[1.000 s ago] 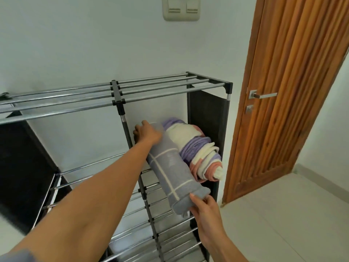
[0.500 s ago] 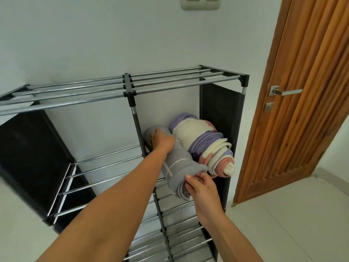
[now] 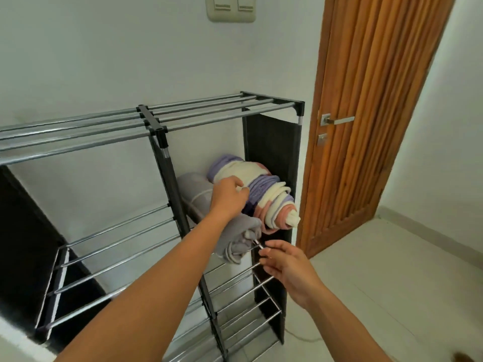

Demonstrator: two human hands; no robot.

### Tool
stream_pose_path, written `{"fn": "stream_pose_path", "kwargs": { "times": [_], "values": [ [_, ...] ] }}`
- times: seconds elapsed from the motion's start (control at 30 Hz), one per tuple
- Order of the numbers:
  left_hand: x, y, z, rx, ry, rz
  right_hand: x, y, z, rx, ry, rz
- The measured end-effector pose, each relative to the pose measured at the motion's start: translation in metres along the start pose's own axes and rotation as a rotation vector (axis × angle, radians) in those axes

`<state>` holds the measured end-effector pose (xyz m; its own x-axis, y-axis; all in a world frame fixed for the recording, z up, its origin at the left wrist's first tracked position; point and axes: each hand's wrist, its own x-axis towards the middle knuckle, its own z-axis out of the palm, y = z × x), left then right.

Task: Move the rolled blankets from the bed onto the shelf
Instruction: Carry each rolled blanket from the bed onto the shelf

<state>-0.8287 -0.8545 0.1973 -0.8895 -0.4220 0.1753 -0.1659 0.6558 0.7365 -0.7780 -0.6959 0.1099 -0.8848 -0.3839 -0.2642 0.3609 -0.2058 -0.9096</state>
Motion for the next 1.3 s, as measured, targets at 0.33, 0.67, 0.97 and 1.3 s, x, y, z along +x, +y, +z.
{"fn": "stream_pose_path", "kwargs": {
  "times": [0.33, 0.67, 0.97, 1.3],
  "values": [
    [-0.187, 0.089, 0.181, -0.182, -0.814, 0.307, -0.218, 0.057, -0.167, 0.295, 0.818, -0.096],
    [-0.514, 0.175, 0.285, -0.051, -1.605, 0.602, -0.536, 0.163, -0.226, 0.651, 1.517, -0.307],
    [-0.780, 0.214, 0.308, 0.068, -1.907, 0.547, -0.758, 0.227, -0.247, 0.721, 1.813, -0.306],
    [-0.903, 0.259, 0.347, 0.127, -2.007, 0.023, -0.860, 0.239, -0.325, 0.720, 1.886, -0.296]
  ]
}}
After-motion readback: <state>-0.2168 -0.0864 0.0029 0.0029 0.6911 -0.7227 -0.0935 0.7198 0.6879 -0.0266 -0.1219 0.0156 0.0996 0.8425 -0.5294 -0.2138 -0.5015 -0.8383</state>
